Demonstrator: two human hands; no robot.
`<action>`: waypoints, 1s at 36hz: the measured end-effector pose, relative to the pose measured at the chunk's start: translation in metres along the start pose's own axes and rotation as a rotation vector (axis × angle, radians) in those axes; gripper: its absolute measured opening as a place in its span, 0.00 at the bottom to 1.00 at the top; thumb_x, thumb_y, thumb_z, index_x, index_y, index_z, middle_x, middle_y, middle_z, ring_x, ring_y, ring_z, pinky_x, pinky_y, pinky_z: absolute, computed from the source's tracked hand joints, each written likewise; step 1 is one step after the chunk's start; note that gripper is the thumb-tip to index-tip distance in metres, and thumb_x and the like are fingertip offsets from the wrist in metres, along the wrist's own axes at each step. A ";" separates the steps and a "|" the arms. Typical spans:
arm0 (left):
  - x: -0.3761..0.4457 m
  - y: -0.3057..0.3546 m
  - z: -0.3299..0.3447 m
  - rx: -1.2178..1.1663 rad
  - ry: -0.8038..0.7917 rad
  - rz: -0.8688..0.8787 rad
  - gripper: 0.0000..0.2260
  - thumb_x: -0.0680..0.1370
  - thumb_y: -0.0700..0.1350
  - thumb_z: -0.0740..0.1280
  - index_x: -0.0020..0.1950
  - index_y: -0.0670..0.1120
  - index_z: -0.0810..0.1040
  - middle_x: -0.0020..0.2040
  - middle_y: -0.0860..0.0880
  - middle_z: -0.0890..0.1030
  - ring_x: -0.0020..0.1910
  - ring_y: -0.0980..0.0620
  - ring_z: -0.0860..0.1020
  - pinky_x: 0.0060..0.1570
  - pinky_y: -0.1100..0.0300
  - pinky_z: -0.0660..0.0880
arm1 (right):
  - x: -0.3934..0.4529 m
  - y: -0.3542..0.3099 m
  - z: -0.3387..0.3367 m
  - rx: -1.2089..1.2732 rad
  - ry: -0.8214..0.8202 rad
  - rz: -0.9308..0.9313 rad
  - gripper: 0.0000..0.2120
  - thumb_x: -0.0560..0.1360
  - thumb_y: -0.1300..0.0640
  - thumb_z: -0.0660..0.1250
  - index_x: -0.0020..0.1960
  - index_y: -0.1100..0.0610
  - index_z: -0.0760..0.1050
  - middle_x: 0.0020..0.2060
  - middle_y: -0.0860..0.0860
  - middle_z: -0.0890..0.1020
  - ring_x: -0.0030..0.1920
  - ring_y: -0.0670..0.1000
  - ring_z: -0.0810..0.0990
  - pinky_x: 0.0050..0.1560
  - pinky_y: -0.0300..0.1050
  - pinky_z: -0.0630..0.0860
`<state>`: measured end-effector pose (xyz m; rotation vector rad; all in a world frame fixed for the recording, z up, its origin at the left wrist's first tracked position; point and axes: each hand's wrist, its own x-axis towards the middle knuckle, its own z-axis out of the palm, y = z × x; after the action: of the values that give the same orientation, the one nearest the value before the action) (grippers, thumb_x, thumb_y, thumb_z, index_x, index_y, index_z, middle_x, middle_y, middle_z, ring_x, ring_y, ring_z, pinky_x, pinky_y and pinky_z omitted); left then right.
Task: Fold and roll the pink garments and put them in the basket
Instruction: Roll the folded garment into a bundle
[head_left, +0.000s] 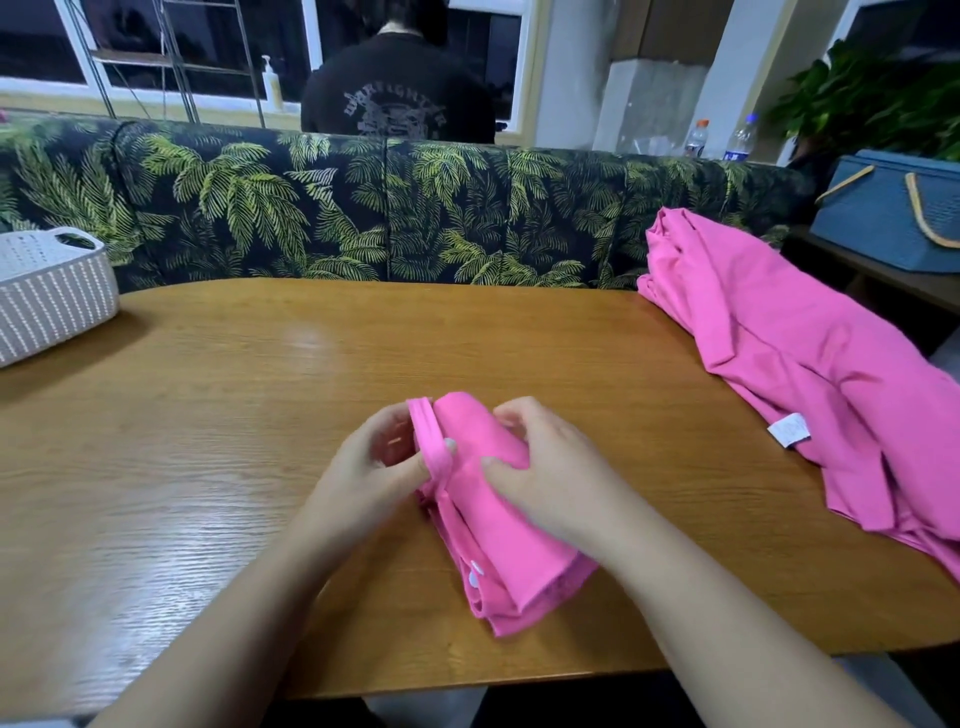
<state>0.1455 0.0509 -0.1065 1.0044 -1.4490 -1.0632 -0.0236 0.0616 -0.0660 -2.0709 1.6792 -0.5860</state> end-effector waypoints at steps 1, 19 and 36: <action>0.000 0.001 0.000 -0.001 -0.013 -0.006 0.14 0.74 0.33 0.68 0.54 0.49 0.77 0.45 0.60 0.84 0.45 0.66 0.80 0.42 0.71 0.74 | 0.003 0.003 -0.002 0.032 -0.046 0.081 0.26 0.75 0.49 0.66 0.71 0.52 0.64 0.66 0.50 0.71 0.66 0.51 0.70 0.65 0.44 0.68; 0.006 0.041 -0.038 0.243 -0.330 -0.072 0.26 0.60 0.57 0.75 0.57 0.66 0.74 0.54 0.53 0.80 0.54 0.48 0.80 0.54 0.50 0.77 | -0.032 -0.025 0.030 -0.244 0.141 -0.338 0.29 0.72 0.43 0.67 0.68 0.46 0.59 0.62 0.44 0.71 0.62 0.52 0.72 0.53 0.50 0.70; -0.003 0.071 -0.035 0.492 -0.485 0.022 0.20 0.71 0.66 0.61 0.59 0.59 0.76 0.51 0.57 0.81 0.51 0.57 0.79 0.50 0.62 0.75 | -0.035 0.002 0.026 -0.354 0.279 -0.483 0.39 0.54 0.46 0.76 0.60 0.53 0.65 0.48 0.48 0.77 0.44 0.53 0.79 0.41 0.46 0.77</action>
<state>0.1775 0.0683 -0.0361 1.1083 -2.1871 -0.9958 -0.0170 0.0972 -0.0910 -2.7989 1.5051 -0.8028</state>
